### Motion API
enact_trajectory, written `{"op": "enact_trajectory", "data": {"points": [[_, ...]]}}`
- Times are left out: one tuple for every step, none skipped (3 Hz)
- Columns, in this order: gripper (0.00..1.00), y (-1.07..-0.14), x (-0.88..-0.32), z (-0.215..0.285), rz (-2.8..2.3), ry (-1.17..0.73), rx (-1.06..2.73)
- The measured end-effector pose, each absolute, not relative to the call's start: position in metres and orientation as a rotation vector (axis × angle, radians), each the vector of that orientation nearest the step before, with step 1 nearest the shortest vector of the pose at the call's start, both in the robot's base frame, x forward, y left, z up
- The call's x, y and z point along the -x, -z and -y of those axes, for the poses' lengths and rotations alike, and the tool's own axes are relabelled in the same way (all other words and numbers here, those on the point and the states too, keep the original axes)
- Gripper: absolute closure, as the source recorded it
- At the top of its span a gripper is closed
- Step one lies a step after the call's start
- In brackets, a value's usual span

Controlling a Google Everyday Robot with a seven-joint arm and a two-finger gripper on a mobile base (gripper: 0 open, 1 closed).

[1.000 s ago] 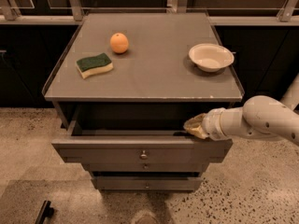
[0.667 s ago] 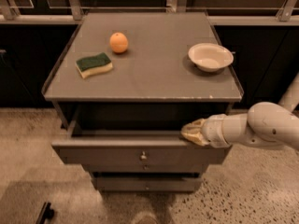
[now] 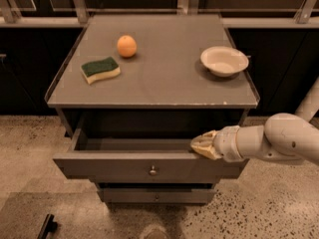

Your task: Open top drawer

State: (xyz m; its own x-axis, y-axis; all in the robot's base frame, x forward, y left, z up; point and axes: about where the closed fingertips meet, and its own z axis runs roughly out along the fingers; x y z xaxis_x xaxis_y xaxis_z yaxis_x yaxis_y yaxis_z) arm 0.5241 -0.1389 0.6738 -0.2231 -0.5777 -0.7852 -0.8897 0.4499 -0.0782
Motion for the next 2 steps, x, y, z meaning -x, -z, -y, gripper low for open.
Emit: {"op": "enact_trajectory", "data": {"points": [[1.00,-0.674,-0.524,0.139,-1.921,-0.507,1.232],[1.00,-0.676,-0.501,0.127,-1.895,-0.577,1.233]]}}
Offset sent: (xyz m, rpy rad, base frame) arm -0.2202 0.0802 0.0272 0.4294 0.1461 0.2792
